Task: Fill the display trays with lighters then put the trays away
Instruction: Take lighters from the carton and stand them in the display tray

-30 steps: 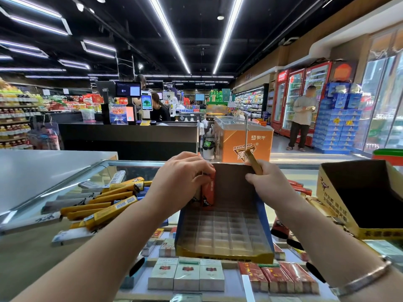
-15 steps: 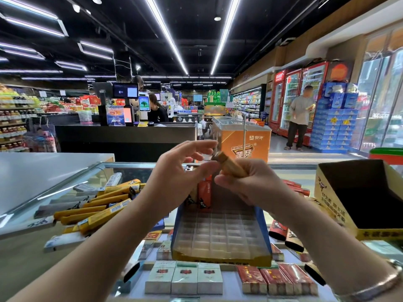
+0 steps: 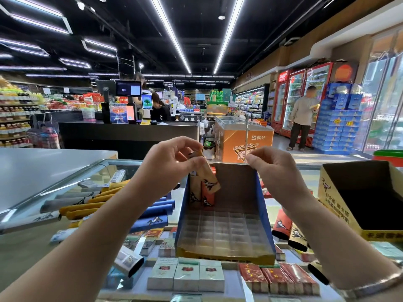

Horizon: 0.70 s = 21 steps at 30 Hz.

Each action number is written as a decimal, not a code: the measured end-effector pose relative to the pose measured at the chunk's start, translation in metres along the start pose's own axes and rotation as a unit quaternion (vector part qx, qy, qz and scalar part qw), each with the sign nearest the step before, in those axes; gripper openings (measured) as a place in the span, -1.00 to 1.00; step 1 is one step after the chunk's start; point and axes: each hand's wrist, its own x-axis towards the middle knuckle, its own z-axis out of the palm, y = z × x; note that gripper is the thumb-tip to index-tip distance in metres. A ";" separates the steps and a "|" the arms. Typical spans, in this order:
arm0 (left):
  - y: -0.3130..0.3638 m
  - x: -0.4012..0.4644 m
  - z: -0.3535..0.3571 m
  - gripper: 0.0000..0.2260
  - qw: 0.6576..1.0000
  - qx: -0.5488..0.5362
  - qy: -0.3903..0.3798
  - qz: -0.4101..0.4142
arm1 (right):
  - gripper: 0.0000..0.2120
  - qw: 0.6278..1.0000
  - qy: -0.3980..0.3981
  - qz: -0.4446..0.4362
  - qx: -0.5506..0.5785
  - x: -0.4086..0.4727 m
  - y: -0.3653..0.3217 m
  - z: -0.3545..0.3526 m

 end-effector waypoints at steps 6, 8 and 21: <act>-0.007 -0.002 -0.005 -0.84 0.992 0.115 -0.023 0.036 | -0.84 0.985 -0.096 0.146 -0.002 0.004 0.019 0.001; -0.007 -0.003 -0.004 -0.84 0.986 0.156 -0.033 0.054 | -0.81 0.983 -0.106 0.150 -0.007 0.004 0.020 0.002; -0.005 -0.006 0.001 -0.92 0.955 0.268 -0.031 0.119 | -0.78 0.984 -0.107 0.143 -0.023 0.006 0.025 0.002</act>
